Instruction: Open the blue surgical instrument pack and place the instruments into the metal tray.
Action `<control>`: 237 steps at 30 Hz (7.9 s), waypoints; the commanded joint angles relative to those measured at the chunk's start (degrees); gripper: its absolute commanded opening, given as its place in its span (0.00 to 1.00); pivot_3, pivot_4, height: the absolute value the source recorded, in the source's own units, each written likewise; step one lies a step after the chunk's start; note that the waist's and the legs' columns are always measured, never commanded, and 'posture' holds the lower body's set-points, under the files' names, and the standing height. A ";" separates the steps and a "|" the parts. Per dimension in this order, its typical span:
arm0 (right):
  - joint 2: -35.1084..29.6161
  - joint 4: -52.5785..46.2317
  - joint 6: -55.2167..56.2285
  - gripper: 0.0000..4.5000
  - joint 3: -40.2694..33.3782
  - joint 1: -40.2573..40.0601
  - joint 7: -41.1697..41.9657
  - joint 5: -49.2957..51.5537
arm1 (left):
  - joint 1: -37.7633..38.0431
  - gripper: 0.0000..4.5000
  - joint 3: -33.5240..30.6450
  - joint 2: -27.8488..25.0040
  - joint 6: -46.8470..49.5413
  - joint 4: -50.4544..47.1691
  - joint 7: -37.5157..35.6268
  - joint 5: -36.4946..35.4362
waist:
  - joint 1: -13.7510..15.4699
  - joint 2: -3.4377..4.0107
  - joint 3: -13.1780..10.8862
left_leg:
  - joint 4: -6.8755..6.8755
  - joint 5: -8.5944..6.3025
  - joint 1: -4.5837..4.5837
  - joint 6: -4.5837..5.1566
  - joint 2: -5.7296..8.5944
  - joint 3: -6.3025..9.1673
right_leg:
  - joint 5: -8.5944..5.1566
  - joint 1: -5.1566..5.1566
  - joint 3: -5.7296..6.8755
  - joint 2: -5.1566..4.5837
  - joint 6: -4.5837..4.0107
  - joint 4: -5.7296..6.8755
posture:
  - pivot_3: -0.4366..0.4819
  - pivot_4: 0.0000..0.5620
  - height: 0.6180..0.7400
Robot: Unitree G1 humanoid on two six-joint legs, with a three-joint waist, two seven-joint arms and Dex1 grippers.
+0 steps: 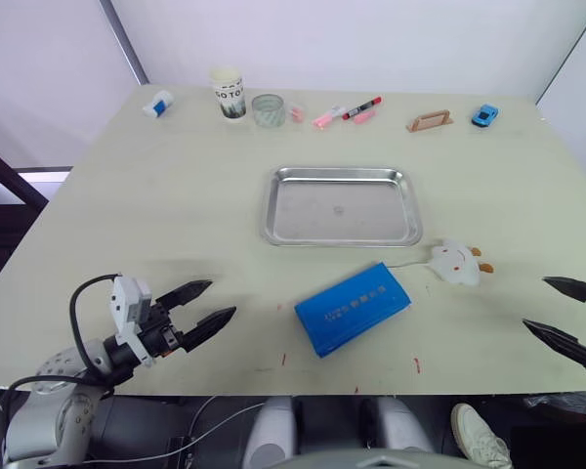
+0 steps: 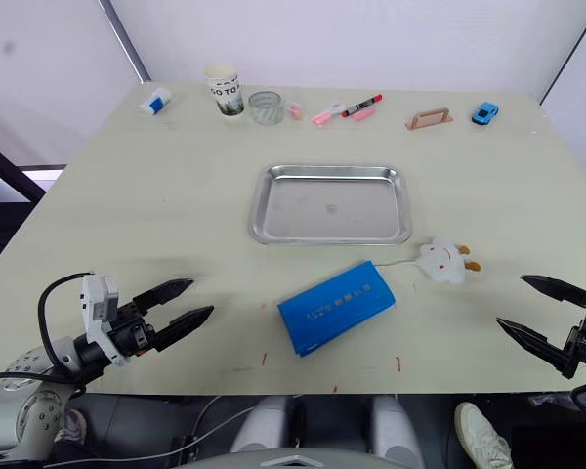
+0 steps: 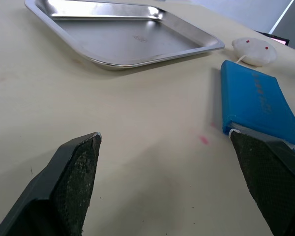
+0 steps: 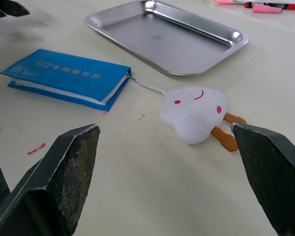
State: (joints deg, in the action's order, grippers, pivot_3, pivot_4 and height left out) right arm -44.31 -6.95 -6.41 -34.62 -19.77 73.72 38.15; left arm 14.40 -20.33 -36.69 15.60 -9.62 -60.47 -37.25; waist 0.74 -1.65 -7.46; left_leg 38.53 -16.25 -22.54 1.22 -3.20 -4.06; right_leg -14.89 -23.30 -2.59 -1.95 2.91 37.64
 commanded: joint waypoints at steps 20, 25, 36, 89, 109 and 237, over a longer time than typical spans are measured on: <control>-6.35 -14.48 -19.09 0.94 14.38 15.22 -14.41 -1.46 | -3.90 1.00 7.79 -5.71 6.98 -11.43 -0.26 1.47 | -0.05 0.07 0.03 | 0.00 0.00 0.01 0.00 0.00 0.01 | 0.00 -0.01 -0.02 0.02 0.00 0.02 | 0.48 0.27 1.00; -8.56 -11.32 -18.92 0.49 21.66 20.05 -12.85 -6.84 | -4.79 0.64 9.60 -6.04 10.20 -11.96 -1.26 -0.07 | 0.10 0.06 0.02 | 0.00 0.00 -0.04 0.00 0.00 0.03 | 0.00 -0.01 0.02 0.01 0.00 -0.01 | 0.48 0.27 1.00; -6.56 -0.70 -13.25 0.00 43.58 40.54 -8.63 -24.15 | -8.28 0.00 17.64 -5.56 9.96 -9.83 -1.51 4.62 | -0.09 0.11 -0.01 | 0.07 0.01 -0.08 0.00 0.00 -0.04 | 0.00 -0.10 -0.03 0.03 -0.01 0.03 | 0.48 0.27 1.00; 1.39 8.71 -10.07 0.00 57.37 54.20 0.66 -39.70 | -15.18 0.00 25.87 -2.35 12.87 -7.54 0.85 8.86 | -0.01 0.15 -0.03 | 0.11 0.01 -0.15 -0.01 0.00 -0.03 | 0.01 -0.15 0.02 0.02 -0.02 0.07 | 0.48 0.27 1.00; -0.01 -2.47 -15.71 0.00 54.31 45.48 -0.68 -36.87 | -23.84 0.00 26.55 1.82 4.28 7.39 -1.53 15.41 | 0.02 0.14 0.00 | 0.14 0.01 -0.15 -0.01 0.01 0.01 | 0.01 -0.13 0.05 0.03 -0.01 0.10 | 0.48 0.27 1.00; -0.65 -17.62 7.78 0.97 33.31 14.72 -9.55 -24.86 | -20.33 1.00 12.73 -8.70 5.80 -1.38 -27.22 -4.62 | -0.03 0.19 0.07 | 0.23 -0.03 -0.13 0.05 -0.01 0.08 | -0.02 -0.04 0.08 0.06 0.01 0.04 | 0.48 0.27 1.00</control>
State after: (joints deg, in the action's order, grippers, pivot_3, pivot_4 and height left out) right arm -45.33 -23.74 -1.36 -2.72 -6.13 65.14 15.21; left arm -5.31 -7.28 -44.32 23.72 -11.83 -84.40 -42.28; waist 0.71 -1.46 -7.40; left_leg 38.77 -16.28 -22.68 1.27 -3.22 -3.99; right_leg -14.91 -23.34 -2.51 -1.89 2.92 37.68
